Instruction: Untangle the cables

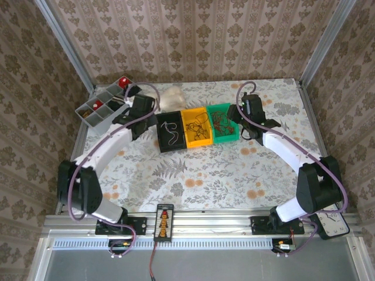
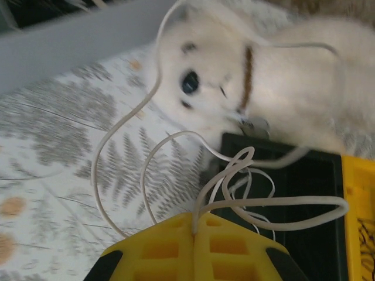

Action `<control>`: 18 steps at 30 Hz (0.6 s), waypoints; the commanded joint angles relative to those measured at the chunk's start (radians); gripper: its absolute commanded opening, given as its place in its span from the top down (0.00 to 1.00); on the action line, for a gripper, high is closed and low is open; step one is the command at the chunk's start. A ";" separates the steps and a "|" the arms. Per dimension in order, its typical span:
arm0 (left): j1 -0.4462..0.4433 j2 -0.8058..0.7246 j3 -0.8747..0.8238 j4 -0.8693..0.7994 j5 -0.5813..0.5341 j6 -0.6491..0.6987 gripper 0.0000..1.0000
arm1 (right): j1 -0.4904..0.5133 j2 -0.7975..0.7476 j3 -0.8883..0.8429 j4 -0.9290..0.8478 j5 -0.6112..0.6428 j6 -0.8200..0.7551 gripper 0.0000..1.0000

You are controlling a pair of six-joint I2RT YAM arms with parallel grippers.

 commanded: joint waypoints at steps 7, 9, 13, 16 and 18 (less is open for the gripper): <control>-0.058 0.113 0.043 0.046 0.168 0.049 0.84 | -0.010 -0.057 -0.032 -0.039 0.019 -0.018 0.48; -0.059 0.096 0.029 0.065 0.160 0.057 0.59 | -0.014 -0.062 -0.039 -0.045 0.024 -0.017 0.48; -0.061 0.019 -0.020 0.103 0.083 0.101 0.26 | -0.040 -0.089 -0.058 -0.053 0.037 -0.021 0.47; -0.043 -0.058 -0.067 0.064 -0.046 0.105 0.12 | -0.079 -0.126 -0.070 -0.083 0.061 -0.047 0.46; 0.010 -0.123 -0.117 0.025 -0.111 0.089 0.05 | -0.116 -0.157 -0.092 -0.094 0.098 -0.079 0.44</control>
